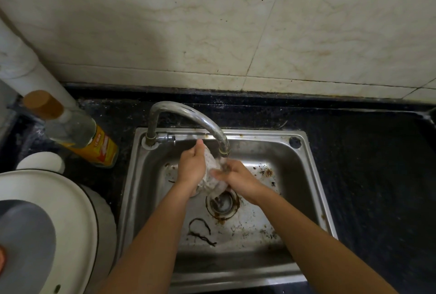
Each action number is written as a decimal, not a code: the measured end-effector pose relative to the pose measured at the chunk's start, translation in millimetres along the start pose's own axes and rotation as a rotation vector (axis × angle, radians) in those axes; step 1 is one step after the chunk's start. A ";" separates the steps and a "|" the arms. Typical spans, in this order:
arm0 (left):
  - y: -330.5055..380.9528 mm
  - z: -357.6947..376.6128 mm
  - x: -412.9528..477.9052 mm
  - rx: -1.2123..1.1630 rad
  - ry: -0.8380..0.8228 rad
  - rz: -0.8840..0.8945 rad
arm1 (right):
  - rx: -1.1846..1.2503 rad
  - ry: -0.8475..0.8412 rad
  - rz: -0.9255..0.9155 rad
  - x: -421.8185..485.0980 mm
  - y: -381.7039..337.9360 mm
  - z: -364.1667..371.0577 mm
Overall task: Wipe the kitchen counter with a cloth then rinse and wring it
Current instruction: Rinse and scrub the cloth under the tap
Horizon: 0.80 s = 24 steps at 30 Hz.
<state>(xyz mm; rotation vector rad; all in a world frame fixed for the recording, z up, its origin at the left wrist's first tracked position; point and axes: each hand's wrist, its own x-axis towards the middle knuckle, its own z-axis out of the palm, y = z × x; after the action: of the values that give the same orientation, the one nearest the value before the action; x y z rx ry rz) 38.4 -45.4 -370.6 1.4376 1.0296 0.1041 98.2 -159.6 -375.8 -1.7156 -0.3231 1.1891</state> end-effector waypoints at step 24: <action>-14.1 -2.2 7.0 0.093 0.023 -0.006 | -0.111 0.332 0.050 16.4 -18.0 16.7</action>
<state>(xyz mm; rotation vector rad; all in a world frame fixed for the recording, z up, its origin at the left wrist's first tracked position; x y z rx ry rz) 34.0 -42.2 -385.5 1.5201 1.0692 0.0698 97.6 -130.5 -370.8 -1.9919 -0.1461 0.9140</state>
